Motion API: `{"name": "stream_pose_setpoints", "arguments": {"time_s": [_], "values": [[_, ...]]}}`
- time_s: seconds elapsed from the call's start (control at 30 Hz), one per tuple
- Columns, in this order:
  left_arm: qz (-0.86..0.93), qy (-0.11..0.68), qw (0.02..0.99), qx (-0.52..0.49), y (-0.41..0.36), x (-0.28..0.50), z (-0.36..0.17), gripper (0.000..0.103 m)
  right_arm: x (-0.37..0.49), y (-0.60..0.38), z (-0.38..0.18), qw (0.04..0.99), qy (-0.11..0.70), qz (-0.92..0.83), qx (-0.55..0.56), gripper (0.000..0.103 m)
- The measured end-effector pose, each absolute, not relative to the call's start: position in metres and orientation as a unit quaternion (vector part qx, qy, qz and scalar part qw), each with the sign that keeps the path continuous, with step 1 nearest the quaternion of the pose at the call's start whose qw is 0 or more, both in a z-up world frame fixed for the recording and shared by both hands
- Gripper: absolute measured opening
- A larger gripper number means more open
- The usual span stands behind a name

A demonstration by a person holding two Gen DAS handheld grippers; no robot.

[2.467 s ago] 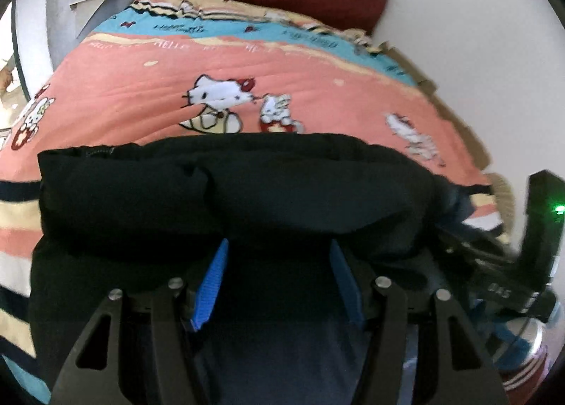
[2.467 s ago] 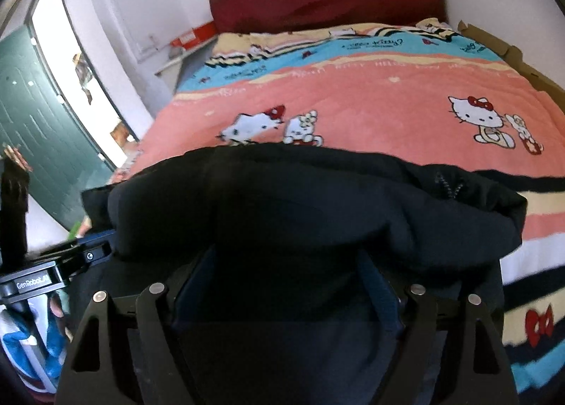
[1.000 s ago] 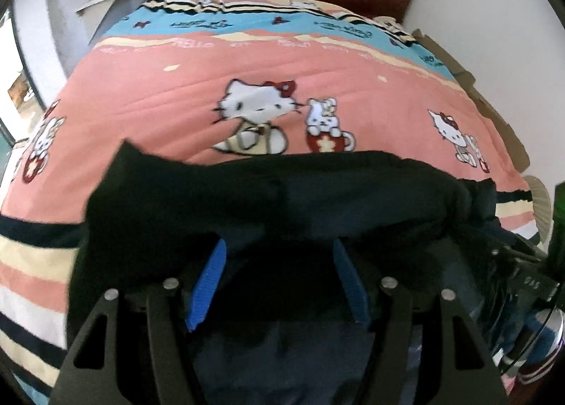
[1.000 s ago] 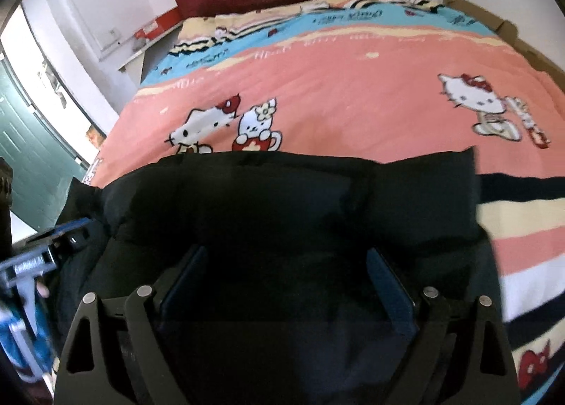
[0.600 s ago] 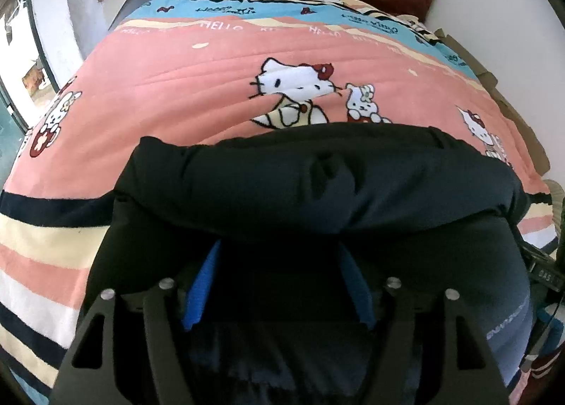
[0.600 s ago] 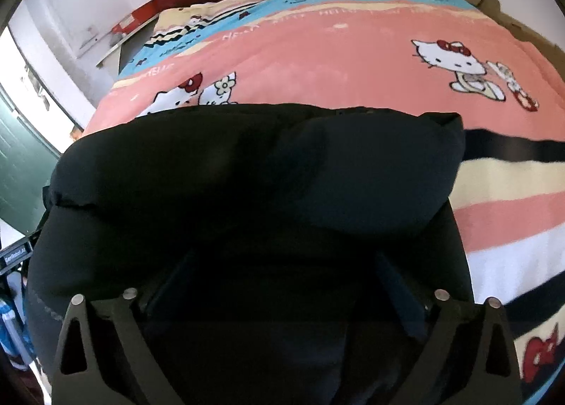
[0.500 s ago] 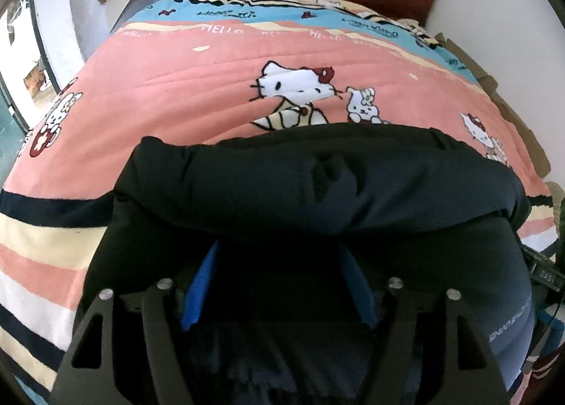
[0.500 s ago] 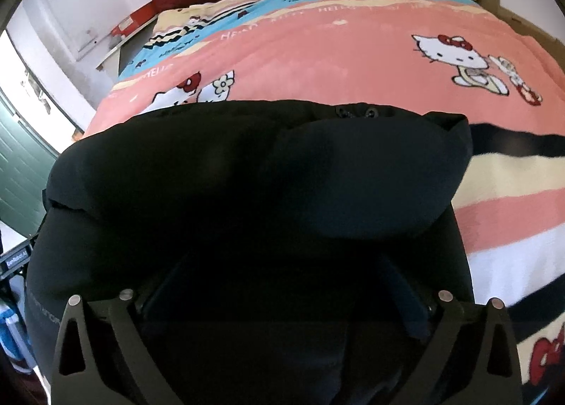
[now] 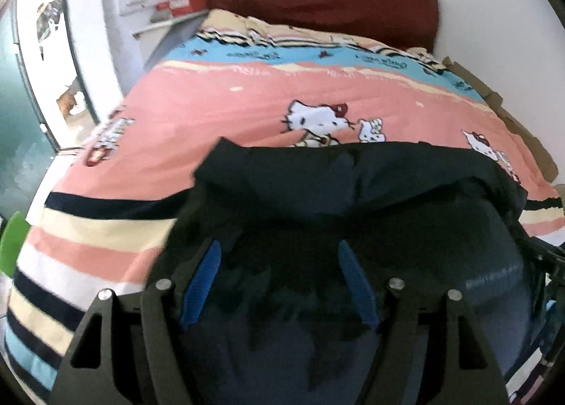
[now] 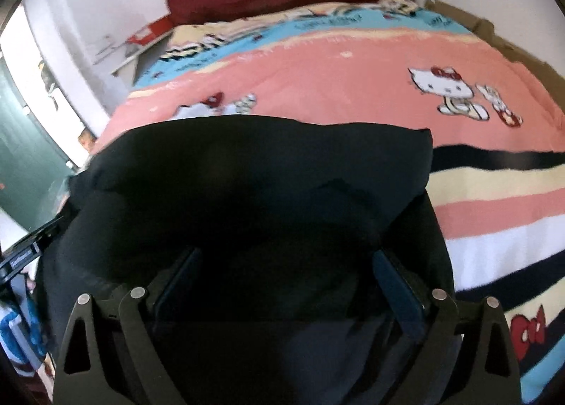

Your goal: Fold large clothes

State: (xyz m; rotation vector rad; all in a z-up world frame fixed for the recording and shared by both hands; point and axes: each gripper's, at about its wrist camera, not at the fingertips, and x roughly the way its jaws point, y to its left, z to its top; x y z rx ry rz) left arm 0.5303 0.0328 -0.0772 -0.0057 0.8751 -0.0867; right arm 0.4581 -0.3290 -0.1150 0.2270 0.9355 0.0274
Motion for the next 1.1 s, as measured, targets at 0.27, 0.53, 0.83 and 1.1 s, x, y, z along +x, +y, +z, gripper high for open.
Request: {"name": "stream_pose_setpoints", "arguments": {"time_s": [0.27, 0.53, 0.83, 1.1], "values": [[-0.037, 0.413, 0.910, 0.014, 0.040, 0.499, -0.091, 0.069, 0.429, -0.315, -0.123, 0.890, 0.442, 0.019, 0.110, 0.100], [-0.040, 0.391, 0.919, 0.022, 0.038, 0.494, -0.112, 0.069, 0.429, -0.323, -0.150, 0.889, 0.444, 0.023, 0.114, 0.102], [-0.044, 0.383, 0.923, 0.016, 0.039, 0.492, -0.121, 0.071, 0.429, -0.320, -0.161, 0.891, 0.440, 0.025, 0.110, 0.102], [-0.043, 0.380, 0.924, 0.015, 0.039, 0.491, -0.124, 0.071, 0.428, -0.322, -0.166, 0.892, 0.436, 0.030, 0.116, 0.102]]}}
